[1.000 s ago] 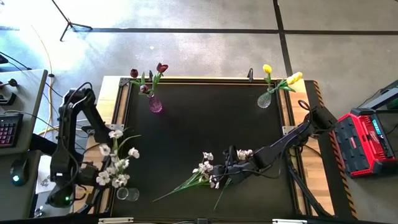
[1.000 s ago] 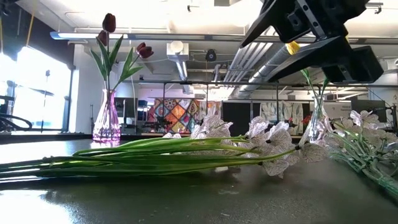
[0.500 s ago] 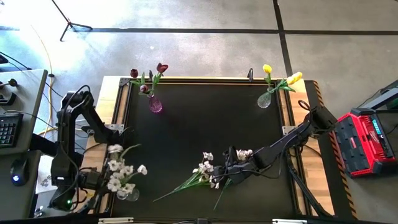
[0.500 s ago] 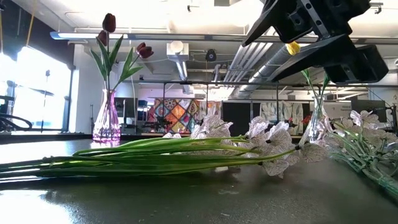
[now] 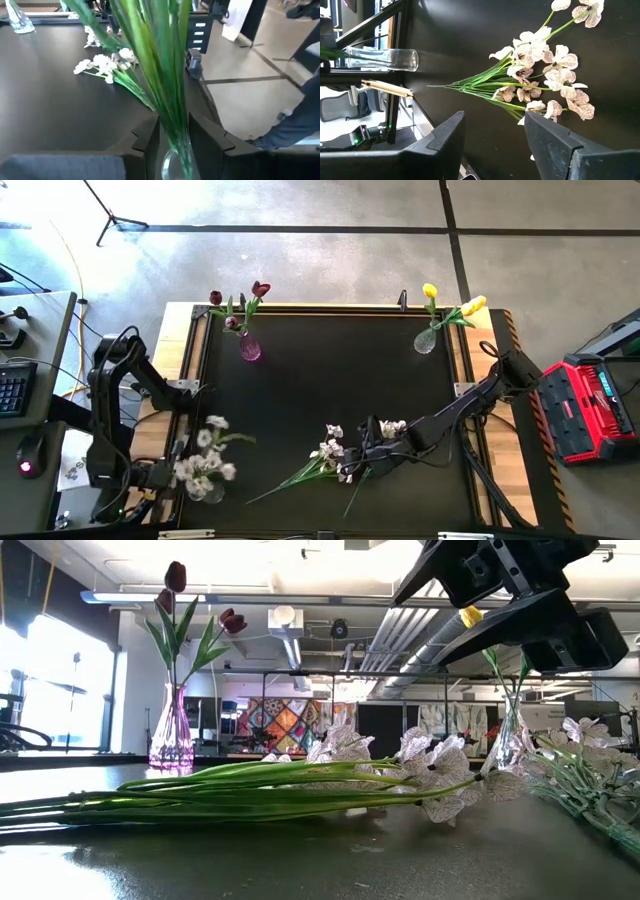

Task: Sort flowers into vase by color
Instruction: Put the top white flowers into the bottom transparent flower vase

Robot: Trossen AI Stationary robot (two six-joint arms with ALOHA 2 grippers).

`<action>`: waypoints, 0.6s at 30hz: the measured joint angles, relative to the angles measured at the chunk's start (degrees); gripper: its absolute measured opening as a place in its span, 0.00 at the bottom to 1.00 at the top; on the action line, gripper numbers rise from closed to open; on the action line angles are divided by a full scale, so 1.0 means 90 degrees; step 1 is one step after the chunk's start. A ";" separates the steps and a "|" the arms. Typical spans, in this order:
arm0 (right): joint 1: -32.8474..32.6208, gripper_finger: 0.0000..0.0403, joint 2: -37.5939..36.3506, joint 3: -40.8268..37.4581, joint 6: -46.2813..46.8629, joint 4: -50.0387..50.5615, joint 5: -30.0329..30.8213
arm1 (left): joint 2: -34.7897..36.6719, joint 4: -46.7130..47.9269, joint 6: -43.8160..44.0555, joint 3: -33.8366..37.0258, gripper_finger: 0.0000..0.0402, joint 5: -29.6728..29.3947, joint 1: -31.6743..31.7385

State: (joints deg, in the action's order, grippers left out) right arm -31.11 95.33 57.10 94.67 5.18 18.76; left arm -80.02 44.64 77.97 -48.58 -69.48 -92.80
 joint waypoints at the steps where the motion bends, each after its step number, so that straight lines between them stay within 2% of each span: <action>1: 0.0000 0.48 0.0000 0.0007 -0.0001 0.0011 -0.0004 | -0.0022 0.0065 0.0028 0.0000 0.22 0.0001 0.0012; 6: 0.0000 0.48 0.0000 0.0168 -0.0201 0.0023 -0.0024 | -0.0079 0.0484 0.0164 0.0002 0.19 0.0207 0.0075; 18: 0.0000 0.48 -0.0002 0.0738 -0.0552 0.0858 -0.0015 | -0.0069 0.0959 0.0163 0.0000 0.13 0.0091 0.0110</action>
State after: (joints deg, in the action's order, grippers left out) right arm -31.11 95.31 63.75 89.70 12.90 18.63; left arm -80.64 53.27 79.44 -48.58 -68.66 -91.81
